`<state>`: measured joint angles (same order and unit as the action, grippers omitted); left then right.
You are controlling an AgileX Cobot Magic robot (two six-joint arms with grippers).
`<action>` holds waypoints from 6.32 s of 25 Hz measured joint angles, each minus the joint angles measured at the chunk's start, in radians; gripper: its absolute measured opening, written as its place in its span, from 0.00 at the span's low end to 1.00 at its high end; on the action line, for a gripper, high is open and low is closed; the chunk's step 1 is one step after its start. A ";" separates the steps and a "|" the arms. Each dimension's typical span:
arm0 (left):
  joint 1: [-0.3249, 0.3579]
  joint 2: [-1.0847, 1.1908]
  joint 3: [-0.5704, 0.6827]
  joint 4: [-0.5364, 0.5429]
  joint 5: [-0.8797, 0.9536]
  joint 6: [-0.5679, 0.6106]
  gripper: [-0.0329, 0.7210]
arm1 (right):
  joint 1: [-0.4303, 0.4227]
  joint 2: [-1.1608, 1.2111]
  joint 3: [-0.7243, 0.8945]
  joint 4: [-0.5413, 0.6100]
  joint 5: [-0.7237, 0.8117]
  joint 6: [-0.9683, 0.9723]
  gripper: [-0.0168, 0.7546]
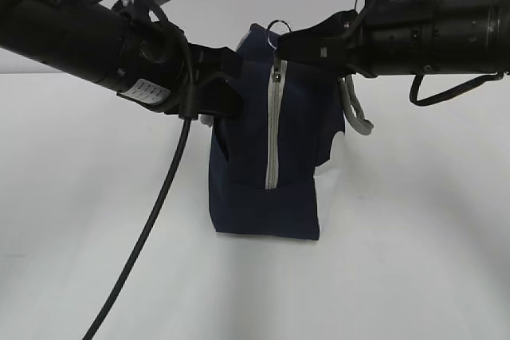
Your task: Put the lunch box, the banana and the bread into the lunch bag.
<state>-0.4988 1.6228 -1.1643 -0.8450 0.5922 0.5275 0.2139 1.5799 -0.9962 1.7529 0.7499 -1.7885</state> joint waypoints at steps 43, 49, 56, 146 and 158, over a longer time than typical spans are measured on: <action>-0.001 -0.070 0.001 0.102 0.268 0.064 0.05 | -0.093 0.353 -0.486 -0.310 0.106 0.057 0.02; -0.001 -0.070 0.001 0.135 0.290 0.064 0.05 | -0.107 0.426 -0.598 -0.384 0.233 0.057 0.02; -0.001 -0.070 0.001 0.155 0.340 0.064 0.05 | -0.107 0.519 -0.716 -0.407 0.313 0.057 0.02; 0.145 0.296 -0.560 0.281 0.478 -0.563 0.08 | -0.123 0.650 -0.819 -0.463 0.340 -0.112 0.02; 0.145 0.296 -0.560 0.250 0.490 -0.490 0.08 | -0.145 0.726 -0.821 -0.387 0.424 -0.166 0.02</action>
<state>-0.3542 1.9189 -1.7241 -0.5952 1.0817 0.0373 0.0689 2.3061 -1.8176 1.3655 1.1743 -1.9547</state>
